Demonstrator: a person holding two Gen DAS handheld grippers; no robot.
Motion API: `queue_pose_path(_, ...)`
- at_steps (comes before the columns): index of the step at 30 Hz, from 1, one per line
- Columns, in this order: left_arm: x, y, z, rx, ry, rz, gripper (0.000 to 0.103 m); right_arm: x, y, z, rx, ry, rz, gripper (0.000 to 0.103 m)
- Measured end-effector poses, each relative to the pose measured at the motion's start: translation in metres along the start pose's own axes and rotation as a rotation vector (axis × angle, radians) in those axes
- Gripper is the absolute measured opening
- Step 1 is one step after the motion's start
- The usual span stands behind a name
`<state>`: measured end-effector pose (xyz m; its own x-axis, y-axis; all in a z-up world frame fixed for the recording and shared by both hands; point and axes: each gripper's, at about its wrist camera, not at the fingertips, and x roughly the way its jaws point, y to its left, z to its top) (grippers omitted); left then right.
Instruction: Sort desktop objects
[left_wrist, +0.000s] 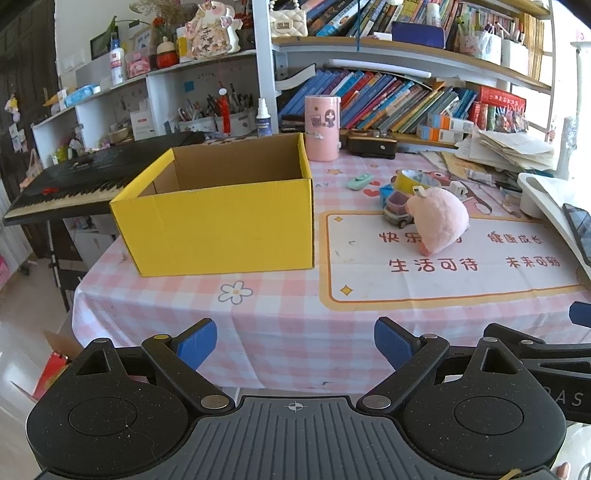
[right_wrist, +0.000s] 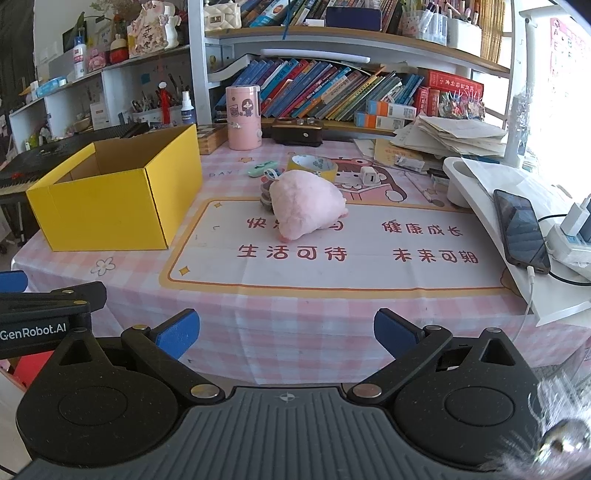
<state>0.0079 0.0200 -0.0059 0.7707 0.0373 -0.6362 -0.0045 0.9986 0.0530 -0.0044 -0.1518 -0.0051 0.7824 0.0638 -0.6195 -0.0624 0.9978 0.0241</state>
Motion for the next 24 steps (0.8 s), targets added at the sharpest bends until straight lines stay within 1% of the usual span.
queue_pose_path(4,-0.0005,0.0004,-0.0006,0.006,0.003,-0.022,0.094,0.0003,-0.0008,0.0001,0.005,0.003,-0.004,0.102)
queue_pose_path(8,-0.0019,0.0022,0.0002,-0.003,-0.006,-0.022,0.094,0.0003,-0.0011,0.0004,0.009,0.004,-0.002,0.102)
queue_pose_path(12,-0.0012,0.0014,0.0008,0.010,0.001,-0.019,0.094,-0.0009,-0.0035,0.0008,0.030,-0.002,0.023,0.102)
queue_pose_path(24,-0.0002,0.0003,-0.0005,0.026,0.010,-0.022,0.094,-0.0036,-0.0009,-0.0002,0.031,-0.008,0.041,0.102)
